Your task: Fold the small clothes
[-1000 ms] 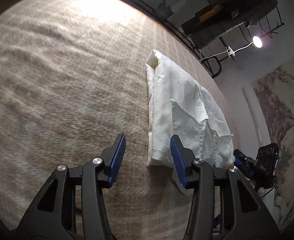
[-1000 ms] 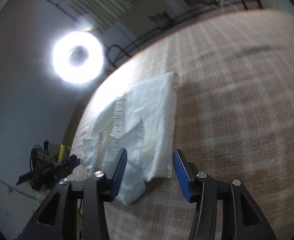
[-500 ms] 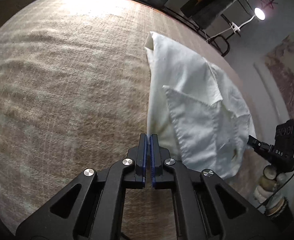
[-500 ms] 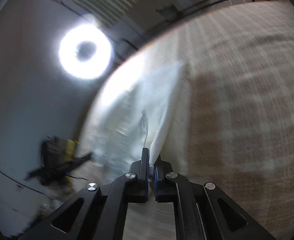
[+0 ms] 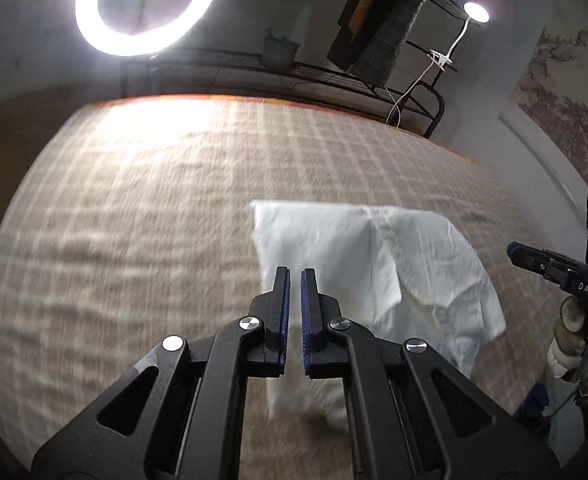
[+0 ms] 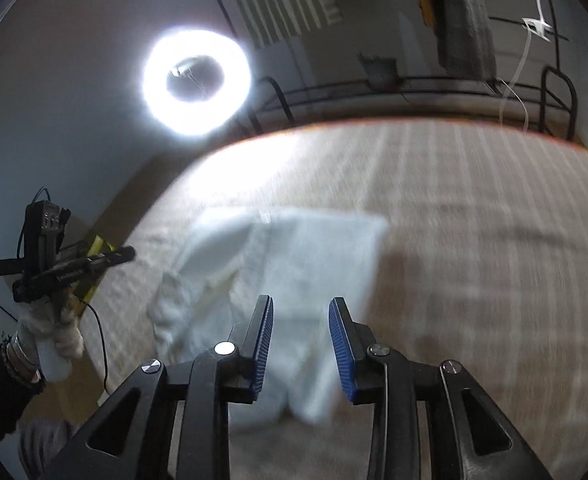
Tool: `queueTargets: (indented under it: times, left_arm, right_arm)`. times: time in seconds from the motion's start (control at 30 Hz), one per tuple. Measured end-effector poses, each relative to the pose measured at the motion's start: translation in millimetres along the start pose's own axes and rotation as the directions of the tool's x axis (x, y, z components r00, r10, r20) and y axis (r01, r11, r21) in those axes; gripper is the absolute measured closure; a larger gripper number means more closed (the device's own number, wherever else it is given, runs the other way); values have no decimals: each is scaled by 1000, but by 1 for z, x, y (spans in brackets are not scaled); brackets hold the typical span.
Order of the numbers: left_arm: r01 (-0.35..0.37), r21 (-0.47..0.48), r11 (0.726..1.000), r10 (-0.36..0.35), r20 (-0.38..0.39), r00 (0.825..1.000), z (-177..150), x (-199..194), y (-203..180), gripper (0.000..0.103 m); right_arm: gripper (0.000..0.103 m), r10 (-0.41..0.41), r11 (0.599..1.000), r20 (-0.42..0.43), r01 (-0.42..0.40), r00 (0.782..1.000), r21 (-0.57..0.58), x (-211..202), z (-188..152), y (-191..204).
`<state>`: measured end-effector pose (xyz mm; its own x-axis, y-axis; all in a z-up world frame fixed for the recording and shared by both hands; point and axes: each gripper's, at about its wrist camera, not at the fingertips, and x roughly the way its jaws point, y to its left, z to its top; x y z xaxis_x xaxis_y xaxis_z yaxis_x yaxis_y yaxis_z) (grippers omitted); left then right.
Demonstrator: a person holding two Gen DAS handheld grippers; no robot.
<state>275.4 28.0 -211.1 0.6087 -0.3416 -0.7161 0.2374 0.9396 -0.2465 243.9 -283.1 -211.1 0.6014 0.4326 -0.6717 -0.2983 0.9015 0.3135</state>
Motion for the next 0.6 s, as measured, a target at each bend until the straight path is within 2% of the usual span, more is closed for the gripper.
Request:
queueTargets:
  times: [0.1, 0.17, 0.37, 0.47, 0.6]
  left_arm:
    - [-38, 60, 997, 38, 4, 999, 14, 25, -18, 102]
    - [-55, 90, 994, 56, -7, 998, 16, 45, -25, 102]
    - [-103, 65, 993, 108, -71, 992, 1, 99, -6, 102]
    - [-112, 111, 988, 115, -18, 993, -12, 101, -5, 102]
    - [-102, 104, 989, 107, -47, 993, -7, 98, -4, 102]
  right_arm:
    - [82, -9, 999, 7, 9, 1000, -39, 31, 21, 15]
    - [82, -22, 998, -10, 22, 1000, -55, 54, 27, 20]
    - [82, -18, 1000, -52, 17, 998, -16, 98, 24, 10]
    - [85, -12, 1000, -87, 13, 996, 16, 114, 12, 0]
    - [86, -18, 1000, -105, 18, 994, -4, 120, 3, -3]
